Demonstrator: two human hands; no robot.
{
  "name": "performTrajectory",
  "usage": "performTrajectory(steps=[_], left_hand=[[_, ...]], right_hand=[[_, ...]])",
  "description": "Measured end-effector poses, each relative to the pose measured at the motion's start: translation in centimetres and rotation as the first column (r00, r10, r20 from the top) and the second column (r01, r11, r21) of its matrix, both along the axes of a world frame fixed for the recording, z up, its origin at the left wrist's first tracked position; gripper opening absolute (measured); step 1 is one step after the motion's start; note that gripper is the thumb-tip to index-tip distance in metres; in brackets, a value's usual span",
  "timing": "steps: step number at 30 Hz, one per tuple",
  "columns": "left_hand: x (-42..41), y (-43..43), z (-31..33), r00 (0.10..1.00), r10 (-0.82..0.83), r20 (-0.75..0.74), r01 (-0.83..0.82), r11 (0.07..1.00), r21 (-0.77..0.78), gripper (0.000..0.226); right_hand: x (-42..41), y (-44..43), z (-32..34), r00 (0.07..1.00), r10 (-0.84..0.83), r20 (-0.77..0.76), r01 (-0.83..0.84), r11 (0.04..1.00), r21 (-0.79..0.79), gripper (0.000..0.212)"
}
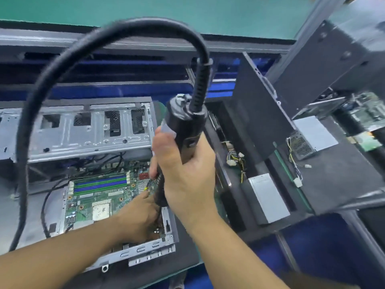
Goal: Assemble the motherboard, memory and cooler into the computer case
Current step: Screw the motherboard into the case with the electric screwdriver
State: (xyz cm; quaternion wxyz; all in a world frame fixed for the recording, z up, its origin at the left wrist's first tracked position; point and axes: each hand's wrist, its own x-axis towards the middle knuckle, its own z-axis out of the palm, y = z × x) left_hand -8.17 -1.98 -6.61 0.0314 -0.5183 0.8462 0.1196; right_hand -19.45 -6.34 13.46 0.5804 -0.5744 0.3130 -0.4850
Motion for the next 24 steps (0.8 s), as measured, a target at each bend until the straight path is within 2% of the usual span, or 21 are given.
performTrajectory(steps=[2, 4, 6, 7, 9, 10, 11, 13, 14, 16, 17, 19, 20, 22, 24], left_hand=[[0.1, -0.2, 1.6, 0.998, -0.008, -0.063, 0.006, 0.999, -0.032, 0.021], [1.3, -0.6, 3.5, 0.987, 0.067, -0.147, -0.064, 0.998, 0.027, 0.036], [2.9, -0.8, 5.0, 0.923, 0.262, -0.281, -0.225, 0.961, 0.157, 0.025], [3.4, -1.1, 5.7, 0.834, 0.418, -0.360, -0.341, 0.904, 0.258, 0.016], [3.5, -1.6, 7.3, 0.552, 0.611, -0.567, -0.559, 0.776, 0.292, 0.004], [2.9, -2.1, 8.5, 0.456, 0.606, -0.652, -0.639, 0.733, 0.234, 0.004], [1.9, -2.8, 9.7, 0.413, 0.567, -0.713, -0.687, 0.708, 0.164, 0.013], [-0.9, -4.3, 12.6, 0.478, 0.477, -0.738, -0.657, 0.752, 0.061, 0.024], [-2.4, -5.2, 13.6, 0.577, 0.447, -0.684, -0.606, 0.795, 0.008, 0.025], [-5.8, -7.0, 14.3, 0.817, 0.380, -0.433, -0.452, 0.889, -0.073, 0.026], [-7.6, -7.9, 13.9, 0.888, 0.361, -0.283, -0.389, 0.920, -0.046, 0.025], [-11.0, -9.5, 12.3, 0.912, 0.405, -0.059, -0.392, 0.906, 0.160, 0.021], [-12.5, -10.2, 11.3, 0.900, 0.435, -0.007, -0.416, 0.866, 0.279, 0.024], [-14.7, -11.8, 9.0, 0.866, 0.499, -0.014, -0.445, 0.785, 0.431, 0.028], [-16.2, -13.2, 5.9, 0.846, 0.533, 0.007, -0.464, 0.728, 0.505, 0.023]], right_hand=[[-0.3, -0.8, 0.8, 0.999, 0.031, 0.028, -0.032, 0.999, 0.014, 0.024], [-0.5, -1.8, 2.2, 0.995, 0.065, 0.079, -0.067, 0.998, 0.017, 0.019], [-0.8, -3.2, 4.2, 0.983, 0.098, 0.157, -0.102, 0.995, 0.020, 0.016], [-1.0, -4.0, 5.1, 0.978, 0.107, 0.179, -0.113, 0.993, 0.019, 0.018], [-1.5, -6.0, 6.8, 0.981, 0.125, 0.148, -0.123, 0.992, -0.025, 0.024], [-1.8, -7.0, 7.5, 0.984, 0.136, 0.117, -0.128, 0.989, -0.072, 0.025], [-2.1, -8.0, 8.2, 0.986, 0.146, 0.085, -0.135, 0.983, -0.124, 0.025], [-2.8, -9.7, 9.2, 0.986, 0.164, 0.022, -0.156, 0.965, -0.211, 0.021], [-3.2, -10.4, 9.5, 0.984, 0.175, -0.015, -0.173, 0.956, -0.237, 0.020], [-4.2, -11.6, 9.5, 0.977, 0.194, -0.084, -0.210, 0.943, -0.260, 0.022], [-4.8, -12.2, 9.3, 0.973, 0.201, -0.109, -0.223, 0.941, -0.256, 0.022], [-6.0, -13.0, 8.6, 0.968, 0.212, -0.131, -0.239, 0.941, -0.238, 0.025], [-6.7, -13.5, 8.1, 0.967, 0.218, -0.132, -0.243, 0.944, -0.224, 0.028], [-8.2, -14.4, 7.1, 0.965, 0.227, -0.132, -0.249, 0.951, -0.186, 0.035], [-9.8, -15.3, 6.1, 0.962, 0.232, -0.142, -0.253, 0.955, -0.157, 0.037]])
